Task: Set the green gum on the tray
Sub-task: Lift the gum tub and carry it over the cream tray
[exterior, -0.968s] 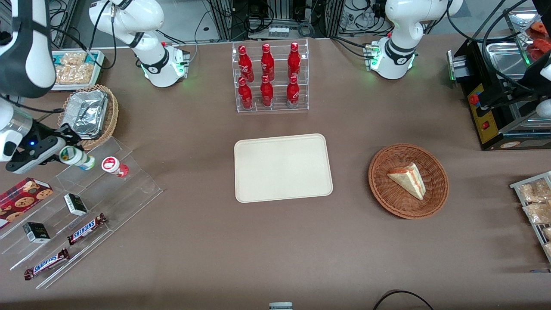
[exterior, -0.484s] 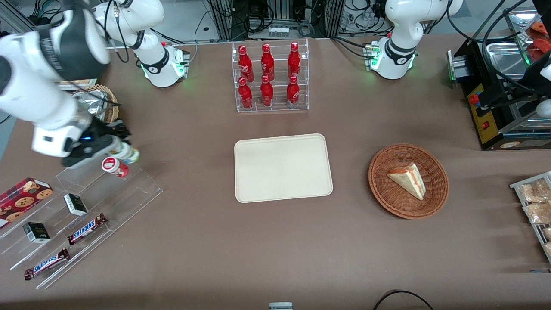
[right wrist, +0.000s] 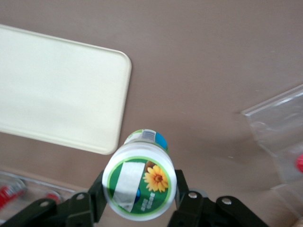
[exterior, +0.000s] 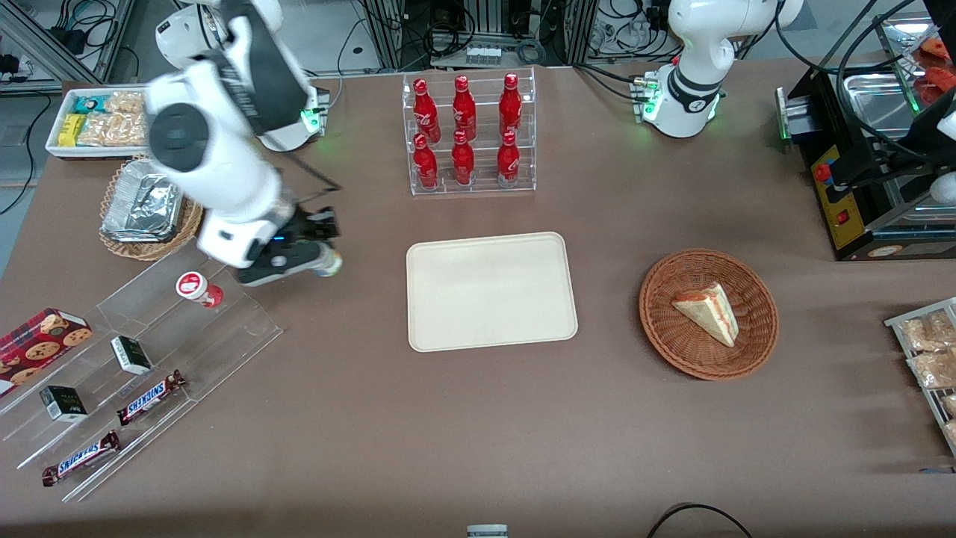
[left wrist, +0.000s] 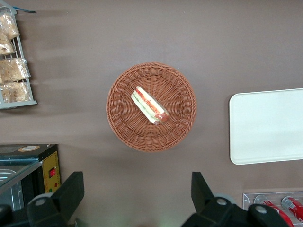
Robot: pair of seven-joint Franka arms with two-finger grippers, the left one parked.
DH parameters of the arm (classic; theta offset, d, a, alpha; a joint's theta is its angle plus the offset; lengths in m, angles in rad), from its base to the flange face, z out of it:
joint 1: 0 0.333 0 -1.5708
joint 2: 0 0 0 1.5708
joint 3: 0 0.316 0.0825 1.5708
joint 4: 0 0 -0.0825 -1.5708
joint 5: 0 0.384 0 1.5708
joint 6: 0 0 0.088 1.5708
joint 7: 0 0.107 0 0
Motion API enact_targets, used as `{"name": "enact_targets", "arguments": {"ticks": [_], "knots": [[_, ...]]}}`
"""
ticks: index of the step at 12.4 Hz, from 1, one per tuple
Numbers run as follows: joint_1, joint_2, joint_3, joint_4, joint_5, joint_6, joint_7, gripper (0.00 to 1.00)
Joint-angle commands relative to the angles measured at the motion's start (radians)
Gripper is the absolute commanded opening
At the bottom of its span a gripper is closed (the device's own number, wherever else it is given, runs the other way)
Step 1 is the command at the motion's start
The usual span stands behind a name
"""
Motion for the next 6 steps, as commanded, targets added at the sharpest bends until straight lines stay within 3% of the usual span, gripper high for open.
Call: {"name": "enact_targets", "arguments": {"ticks": [1, 3, 6], "knots": [[0.101, 0.140, -0.013, 0.120, 0.023, 0.050, 0.177, 0.00], [0.152, 0.222, -0.013, 0.158, 0.078, 0.121, 0.277, 0.00], [0.224, 0.318, -0.013, 0.168, 0.087, 0.263, 0.407, 0.00]]}}
